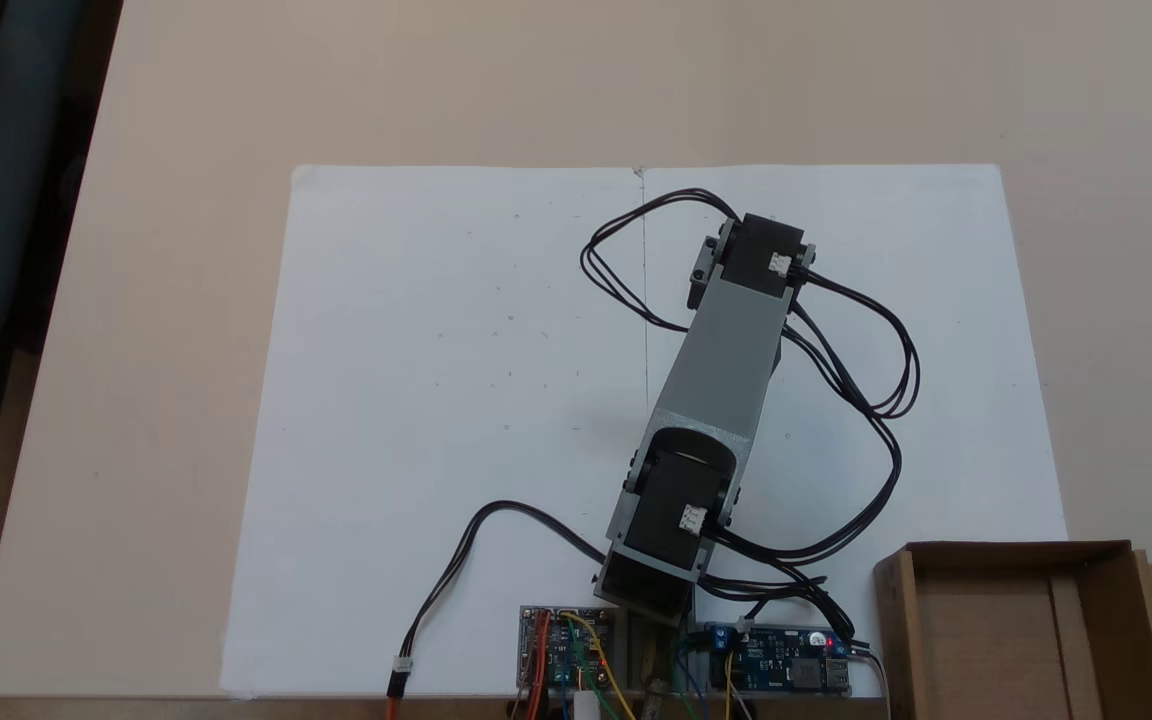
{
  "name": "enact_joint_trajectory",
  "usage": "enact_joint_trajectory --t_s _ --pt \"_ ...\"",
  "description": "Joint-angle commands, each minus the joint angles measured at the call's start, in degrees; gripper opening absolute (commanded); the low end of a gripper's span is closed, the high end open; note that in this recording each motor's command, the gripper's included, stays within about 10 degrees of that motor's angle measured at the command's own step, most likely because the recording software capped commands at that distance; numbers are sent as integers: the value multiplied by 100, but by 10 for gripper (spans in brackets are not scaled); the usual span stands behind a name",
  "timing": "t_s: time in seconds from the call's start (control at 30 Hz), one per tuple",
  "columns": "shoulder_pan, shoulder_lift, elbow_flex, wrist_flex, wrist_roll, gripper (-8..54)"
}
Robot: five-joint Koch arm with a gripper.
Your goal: Grasp a green dice and put it in the bin.
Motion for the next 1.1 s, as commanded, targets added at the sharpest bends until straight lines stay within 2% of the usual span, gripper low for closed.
enact_joint_trajectory --t_s 0.0,0.43,1.07 --pt "53 79 -18 -167 -185 433" --pt "53 70 466 -826 255 433" --pt "70 -167 932 -1477 290 433"
